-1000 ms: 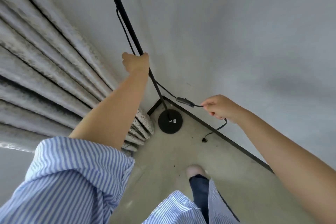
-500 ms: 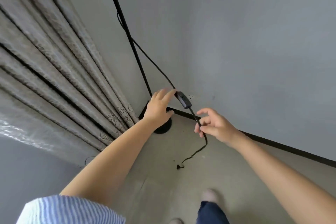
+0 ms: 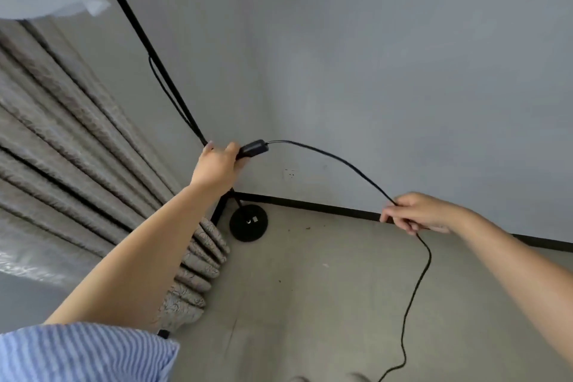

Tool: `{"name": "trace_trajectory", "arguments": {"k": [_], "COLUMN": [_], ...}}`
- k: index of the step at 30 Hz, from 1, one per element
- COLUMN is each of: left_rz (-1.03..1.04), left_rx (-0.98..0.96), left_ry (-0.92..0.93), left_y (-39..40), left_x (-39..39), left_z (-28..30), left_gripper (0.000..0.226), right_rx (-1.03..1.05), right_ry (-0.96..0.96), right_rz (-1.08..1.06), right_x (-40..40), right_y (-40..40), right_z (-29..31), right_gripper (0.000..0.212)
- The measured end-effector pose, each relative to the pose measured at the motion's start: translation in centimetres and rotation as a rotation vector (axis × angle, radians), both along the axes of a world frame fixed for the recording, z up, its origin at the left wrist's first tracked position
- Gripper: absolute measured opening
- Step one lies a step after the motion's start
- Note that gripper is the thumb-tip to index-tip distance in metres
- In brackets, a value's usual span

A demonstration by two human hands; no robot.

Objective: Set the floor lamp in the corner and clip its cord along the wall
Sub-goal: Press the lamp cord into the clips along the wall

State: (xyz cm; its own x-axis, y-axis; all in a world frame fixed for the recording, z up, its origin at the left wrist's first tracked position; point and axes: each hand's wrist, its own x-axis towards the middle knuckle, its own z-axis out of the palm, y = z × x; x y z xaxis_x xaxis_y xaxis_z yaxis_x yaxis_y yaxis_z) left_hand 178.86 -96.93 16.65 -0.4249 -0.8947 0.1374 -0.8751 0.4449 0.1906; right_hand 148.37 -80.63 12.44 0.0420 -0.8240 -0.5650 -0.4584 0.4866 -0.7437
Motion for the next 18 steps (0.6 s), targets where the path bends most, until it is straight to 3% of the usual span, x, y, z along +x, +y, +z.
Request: {"name": "trace_trajectory", "arguments": {"k": [2,4,7,12,15,18], "left_rz": [0.157,0.150,0.029,-0.085,-0.111,-0.082], "left_rx": [0.115,0.223,0.340,0.279,0.293,0.333], "left_ry": [0.046,-0.025,-0.160,-0.227,-0.301,-0.226], "left_y": [-0.7,-1.3,-2.2,-4.6,-6.5,-9.8], "left_x": [-0.4,-1.3,-2.7,-4.7,-6.3,-8.1], "left_z": [0.3,0.7,0.9,-1.1,-2.7,-4.2], "left_gripper": [0.034,0.034,0.029,0.052,0.042,0.022], "right_rx": [-0.120,-0.210,-0.304,-0.427,-0.411,-0.372], "right_ry": [-0.057,-0.043,0.112,0.350,0.411,0.395], "right_rz": [-0.225,-0.320,-0.267,-0.167,-0.113,-0.041], "right_x": [-0.6,0.4,3.1,4.7,4.3,2.8], "right_y": [0.3,-0.4,-2.9,-7.4,-10.2,-14.1], "right_z": [0.3,0.8,1.5,1.0,0.2,-0.6], "right_gripper": [0.019,0.019,0.022,0.025,0.029,0.023]}}
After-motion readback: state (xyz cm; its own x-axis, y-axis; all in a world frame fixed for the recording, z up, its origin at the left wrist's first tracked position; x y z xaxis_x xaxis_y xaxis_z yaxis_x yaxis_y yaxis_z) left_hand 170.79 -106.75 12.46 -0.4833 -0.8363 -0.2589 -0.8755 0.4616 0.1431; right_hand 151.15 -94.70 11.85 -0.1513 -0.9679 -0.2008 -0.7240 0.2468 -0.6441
